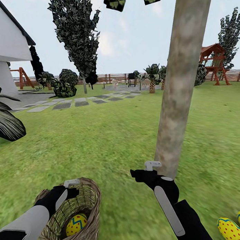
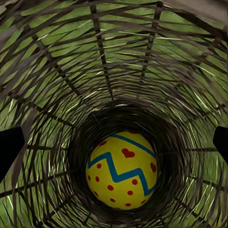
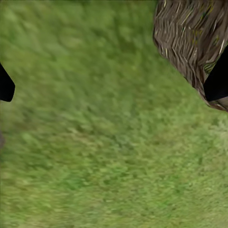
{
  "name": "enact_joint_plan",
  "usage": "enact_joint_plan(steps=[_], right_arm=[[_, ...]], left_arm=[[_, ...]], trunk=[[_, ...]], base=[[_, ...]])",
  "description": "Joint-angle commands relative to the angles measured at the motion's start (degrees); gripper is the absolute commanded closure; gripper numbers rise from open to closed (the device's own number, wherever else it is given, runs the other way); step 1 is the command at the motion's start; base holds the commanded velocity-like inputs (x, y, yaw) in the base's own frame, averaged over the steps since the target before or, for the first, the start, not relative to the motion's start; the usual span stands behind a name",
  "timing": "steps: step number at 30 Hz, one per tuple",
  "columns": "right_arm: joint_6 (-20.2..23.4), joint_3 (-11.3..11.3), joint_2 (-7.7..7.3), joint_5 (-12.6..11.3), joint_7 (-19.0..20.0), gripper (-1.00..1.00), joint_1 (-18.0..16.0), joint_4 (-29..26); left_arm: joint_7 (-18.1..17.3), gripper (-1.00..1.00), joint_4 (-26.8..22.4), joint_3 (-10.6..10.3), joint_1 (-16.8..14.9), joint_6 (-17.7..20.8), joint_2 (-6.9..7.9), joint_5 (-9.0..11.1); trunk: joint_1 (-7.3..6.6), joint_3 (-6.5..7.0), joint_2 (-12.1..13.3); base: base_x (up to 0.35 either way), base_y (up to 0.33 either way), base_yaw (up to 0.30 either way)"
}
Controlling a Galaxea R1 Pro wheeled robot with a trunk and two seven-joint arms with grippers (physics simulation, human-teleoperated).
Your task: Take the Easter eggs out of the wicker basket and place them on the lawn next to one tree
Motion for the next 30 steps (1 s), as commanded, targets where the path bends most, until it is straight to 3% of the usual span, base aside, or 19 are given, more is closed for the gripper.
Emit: enact_joint_plan(steps=[1, 10, 30], right_arm=[[0.1, 0.1, 0.01, -0.6, -0.6, -1.00, -0.1, -0.1], [0.1, 0.1, 0.03, -0.6, -0.6, -1.00, -0.1, -0.1], [0.1, 0.1, 0.04, -0.6, -0.6, -1.00, -0.1, -0.1]], left_arm=[[0.4, -1.00, -0.1, -0.5, 0.0, 0.3, 0.05, 0.6], [0.4, -1.00, -0.1, -0.5, 0.0, 0.2, 0.04, 0.6], [0.5, -1.00, -0.2, -0.5, 0.0, 0.5, 0.00, 0.6]], trunk=[[0.21, -0.24, -0.4], [2.19, -1.86, -4.1], [2.68, -6.07, -4.3]], base=[[0.000, 0.000, 0.000], [0.000, 0.000, 0.000], [0.000, 0.000, 0.000]])
